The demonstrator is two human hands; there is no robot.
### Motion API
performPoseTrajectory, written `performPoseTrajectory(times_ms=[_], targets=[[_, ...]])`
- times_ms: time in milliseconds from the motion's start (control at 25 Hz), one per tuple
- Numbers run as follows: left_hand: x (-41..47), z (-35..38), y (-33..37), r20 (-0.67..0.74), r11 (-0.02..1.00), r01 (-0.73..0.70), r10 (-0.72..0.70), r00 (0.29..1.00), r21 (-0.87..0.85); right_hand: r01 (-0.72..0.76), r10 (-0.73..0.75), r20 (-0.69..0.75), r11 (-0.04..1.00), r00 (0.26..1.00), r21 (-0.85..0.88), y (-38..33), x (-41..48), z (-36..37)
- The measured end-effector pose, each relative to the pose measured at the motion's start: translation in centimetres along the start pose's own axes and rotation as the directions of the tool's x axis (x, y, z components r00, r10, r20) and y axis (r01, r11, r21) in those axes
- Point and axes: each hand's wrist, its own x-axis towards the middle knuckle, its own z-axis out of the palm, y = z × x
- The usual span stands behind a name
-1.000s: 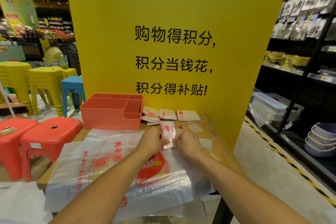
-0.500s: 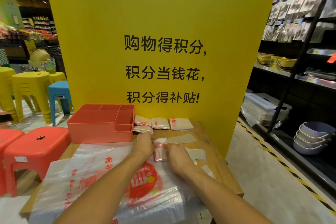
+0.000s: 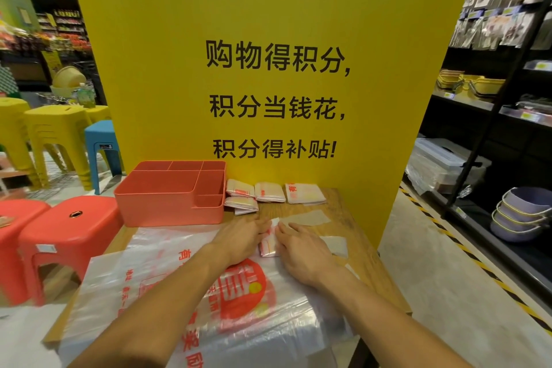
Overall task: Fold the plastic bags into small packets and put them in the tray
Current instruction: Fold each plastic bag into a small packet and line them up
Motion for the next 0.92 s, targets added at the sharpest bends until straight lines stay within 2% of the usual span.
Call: performPoseTrajectory(times_ms=[160, 440, 520, 600, 720, 800, 920], targets=[[0.1, -0.8, 0.0, 0.049, 0.998, -0.068, 0.067, 0.997, 0.016, 0.120, -0.119, -0.066, 0.993, 0.991, 0.010, -0.4, -2.3, 1.0], [0.7, -0.5, -0.6, 0.046, 0.988, -0.150, 0.151, 0.987, -0.038, 0.196, -0.195, 0.021, 0.980, 0.981, -0.021, -0.4, -2.4, -0.2], [0.9, -0.7, -0.5, 0.078, 0.992, -0.125, 0.127, 0.989, -0.028, 0.139, -0.139, 0.045, 0.990, 0.989, -0.007, -0.7, -2.0, -0.6], [0.8, -1.4, 0.3, 0.094, 0.994, -0.109, 0.110, 0.990, -0.008, 0.019, -0.020, 0.039, 1.000, 0.999, 0.020, -1.2, -0.8, -0.9], [-1.6, -2.8, 1.3, -0.002, 1.000, -0.020, 0.020, 1.000, 0.024, -0.122, 0.121, 0.016, 0.989, 0.993, 0.079, -2.5, 1.0, -1.6], [-4.4, -3.8, 1.1, -0.026, 0.993, 0.094, -0.092, 0.995, 0.066, -0.178, 0.177, 0.014, 0.983, 0.984, 0.054, -2.9, 1.4, -1.9], [-8.1, -3.5, -0.3, 0.101, 0.971, 0.147, -0.169, 0.981, 0.190, -0.232, 0.230, 0.070, 0.972, 0.971, 0.021, -1.9, 1.8, -2.7]])
